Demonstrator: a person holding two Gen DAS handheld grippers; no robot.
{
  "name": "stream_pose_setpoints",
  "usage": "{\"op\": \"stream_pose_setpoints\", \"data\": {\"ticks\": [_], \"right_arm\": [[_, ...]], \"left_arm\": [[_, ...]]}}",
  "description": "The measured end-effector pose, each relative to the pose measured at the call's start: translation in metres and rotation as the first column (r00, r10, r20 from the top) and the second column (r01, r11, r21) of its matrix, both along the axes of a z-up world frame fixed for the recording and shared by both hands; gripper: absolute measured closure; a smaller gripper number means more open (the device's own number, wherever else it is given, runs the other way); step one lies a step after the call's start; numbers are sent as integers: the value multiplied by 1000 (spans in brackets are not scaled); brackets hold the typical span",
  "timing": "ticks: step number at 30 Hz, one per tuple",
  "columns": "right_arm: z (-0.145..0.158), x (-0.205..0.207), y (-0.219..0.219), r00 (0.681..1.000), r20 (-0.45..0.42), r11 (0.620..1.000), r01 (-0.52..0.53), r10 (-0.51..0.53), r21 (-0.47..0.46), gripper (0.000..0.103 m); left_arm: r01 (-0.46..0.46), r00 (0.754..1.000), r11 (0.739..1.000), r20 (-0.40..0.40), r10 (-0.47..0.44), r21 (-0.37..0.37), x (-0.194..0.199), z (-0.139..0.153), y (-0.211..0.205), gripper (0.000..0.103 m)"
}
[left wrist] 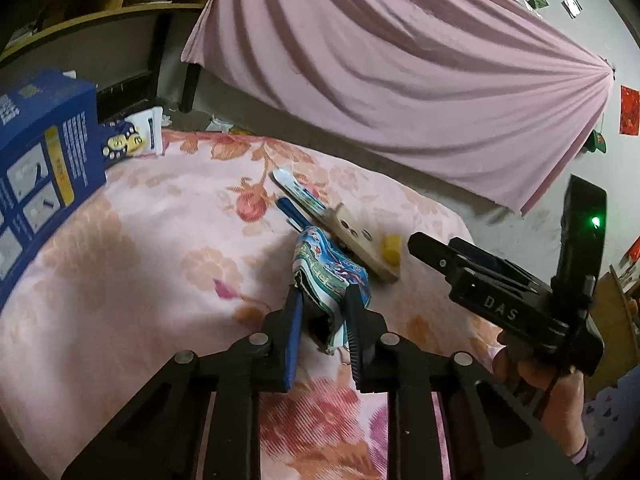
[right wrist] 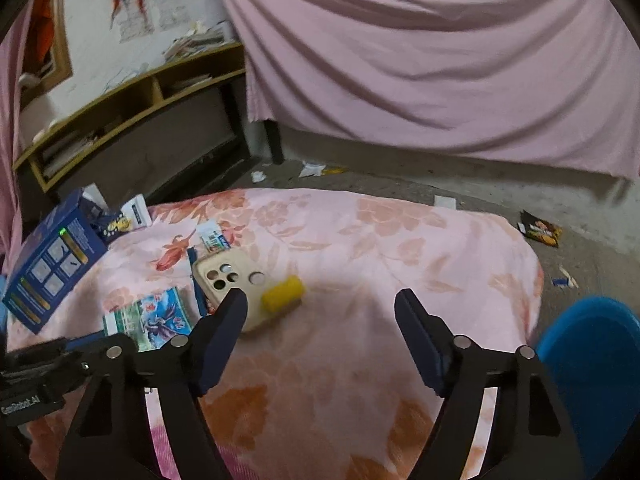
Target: Collect trash
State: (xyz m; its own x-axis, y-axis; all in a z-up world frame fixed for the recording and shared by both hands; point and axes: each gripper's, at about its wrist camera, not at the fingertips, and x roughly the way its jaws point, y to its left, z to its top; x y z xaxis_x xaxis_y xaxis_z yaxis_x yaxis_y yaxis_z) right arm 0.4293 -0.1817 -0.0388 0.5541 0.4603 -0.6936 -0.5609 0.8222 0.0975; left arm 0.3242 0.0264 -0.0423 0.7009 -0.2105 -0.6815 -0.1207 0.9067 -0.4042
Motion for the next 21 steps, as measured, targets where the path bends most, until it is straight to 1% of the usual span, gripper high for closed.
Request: {"op": "stream_pose_setpoints", "data": {"ticks": [2,5,7,10,11,13,16,18,21], "right_arm": [[-3,6,6,1000,-17,1000,-15,15,-1,30],[-9,19,14,997,-70,999,-34,35,19,36],[-14,24,20,993,-103,998,-51,53,20,47],[-20,25,28,988,-134,996,-84,82,-5,58],[-21,24,28,986,-137,996,-94,92,-8,60],[-22,22,30,986,-134,995,-103,100,-15,73],[-22,21,29,986,-133,994,-104,101,-17,74],[-20,20,28,987,-123,995,-103,101,-12,74],[-12,14,24,993,-68,995,-97,98,11,74]], "left_arm": [[5,1000,1000,-2,-5,11,4,-2,2,94],[8,1000,1000,0,-8,20,9,-3,7,94],[11,1000,1000,1,-11,23,11,-4,8,94],[14,1000,999,5,-14,29,14,-5,9,95],[14,1000,999,7,-15,31,14,-5,8,95],[19,1000,999,16,-20,39,14,-5,7,97],[29,998,998,45,-32,59,8,1,3,100],[33,997,995,67,-39,94,5,7,-3,102],[28,994,989,101,-43,148,-1,15,-10,103]]}}
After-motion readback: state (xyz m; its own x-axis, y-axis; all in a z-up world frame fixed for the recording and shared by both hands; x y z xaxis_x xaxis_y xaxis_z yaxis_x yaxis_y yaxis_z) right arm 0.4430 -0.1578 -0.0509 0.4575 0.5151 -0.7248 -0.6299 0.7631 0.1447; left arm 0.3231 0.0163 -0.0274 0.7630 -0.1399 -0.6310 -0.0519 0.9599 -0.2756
